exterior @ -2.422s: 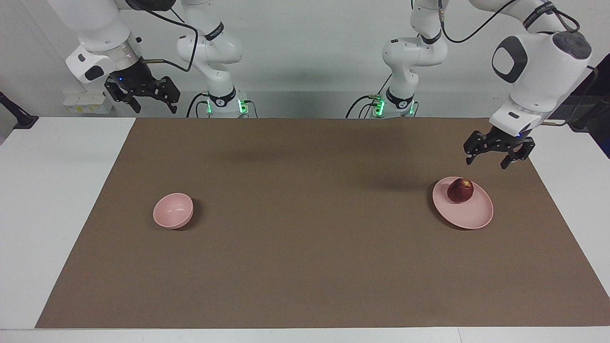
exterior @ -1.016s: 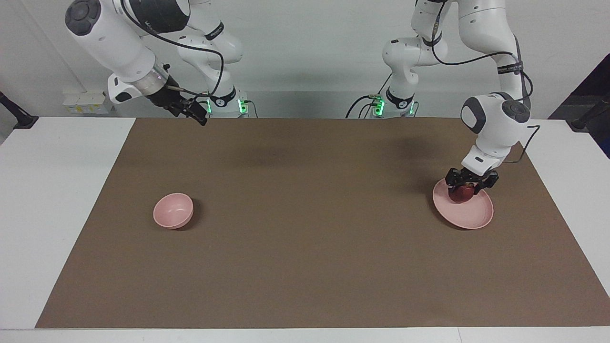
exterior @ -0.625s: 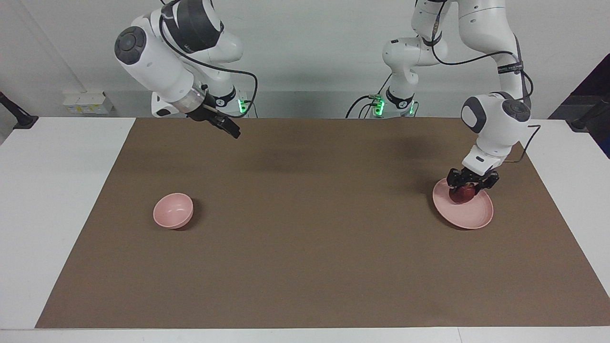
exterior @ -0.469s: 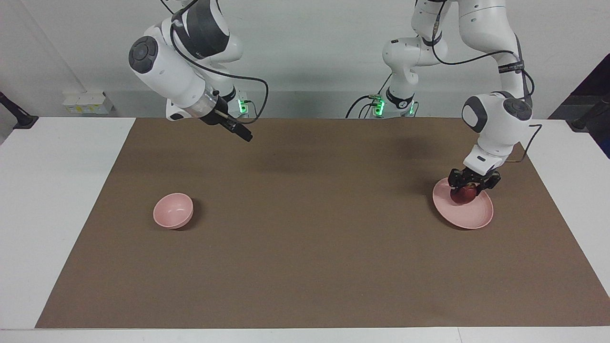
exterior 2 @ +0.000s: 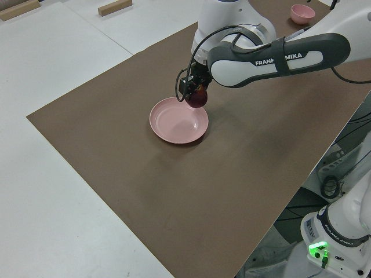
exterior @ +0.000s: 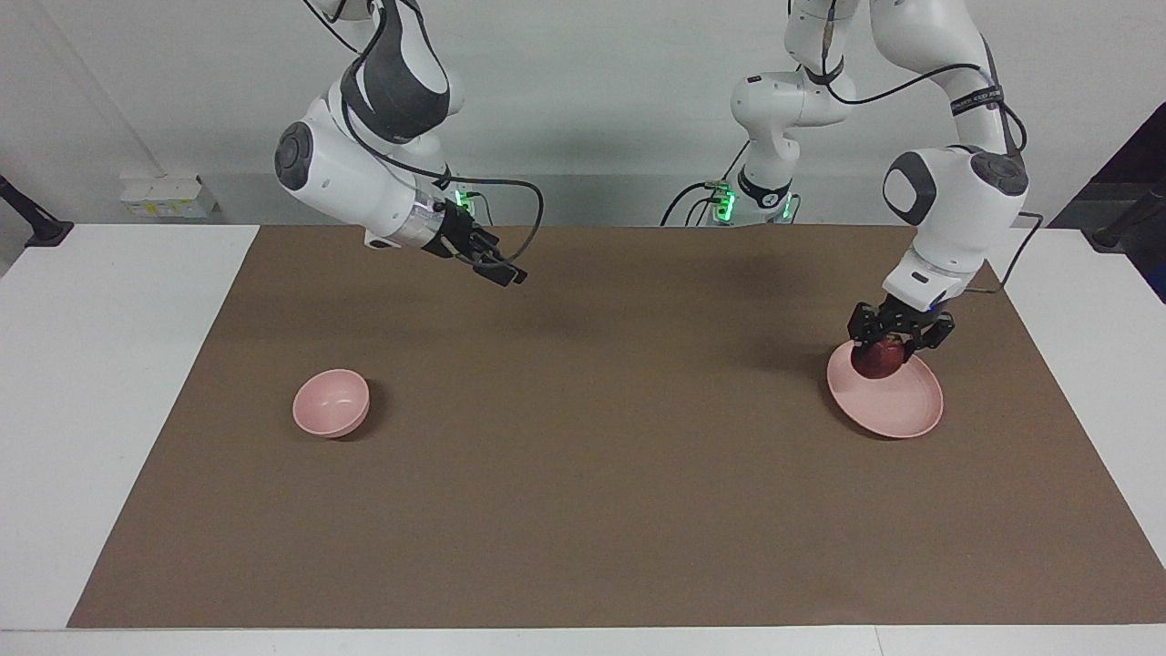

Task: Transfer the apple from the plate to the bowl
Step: 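Lift the apple with the left gripper while the right gripper approaches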

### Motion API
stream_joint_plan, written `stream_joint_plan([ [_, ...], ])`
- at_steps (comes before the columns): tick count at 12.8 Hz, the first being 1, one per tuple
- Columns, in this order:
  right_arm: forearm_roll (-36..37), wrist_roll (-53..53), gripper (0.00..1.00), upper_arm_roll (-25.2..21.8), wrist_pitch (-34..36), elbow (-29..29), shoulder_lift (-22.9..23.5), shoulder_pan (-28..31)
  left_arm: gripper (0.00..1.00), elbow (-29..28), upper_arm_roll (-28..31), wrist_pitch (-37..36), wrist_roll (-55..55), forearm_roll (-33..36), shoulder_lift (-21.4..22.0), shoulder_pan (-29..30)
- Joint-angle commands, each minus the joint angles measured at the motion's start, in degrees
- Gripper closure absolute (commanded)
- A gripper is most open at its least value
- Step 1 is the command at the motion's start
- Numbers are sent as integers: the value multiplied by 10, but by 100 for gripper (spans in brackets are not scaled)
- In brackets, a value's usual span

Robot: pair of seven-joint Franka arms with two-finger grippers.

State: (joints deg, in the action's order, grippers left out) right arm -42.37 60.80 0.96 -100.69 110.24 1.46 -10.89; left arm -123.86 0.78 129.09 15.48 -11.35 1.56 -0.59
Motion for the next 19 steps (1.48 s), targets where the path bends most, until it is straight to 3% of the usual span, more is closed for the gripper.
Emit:
stream_joint_plan([
  [1,-74,39,0,5,-57,30,-8,-14,100,31,-7,-71,5,-87,7,-4],
  [4,-195,41,0,5,-129,62,-8,-44,100,32,-51,-73,5,-153,7,-4],
  [7,-305,43,0,5,-202,74,1,-83,100,33,-80,-72,-2,-279,9,-4],
  [12,-429,30,0,5,-259,81,34,-125,100,28,-115,-74,-19,-382,14,-4],
  [19,-544,-110,0,6,-295,87,83,-177,100,23,-149,-67,-34,-432,23,-4],
])
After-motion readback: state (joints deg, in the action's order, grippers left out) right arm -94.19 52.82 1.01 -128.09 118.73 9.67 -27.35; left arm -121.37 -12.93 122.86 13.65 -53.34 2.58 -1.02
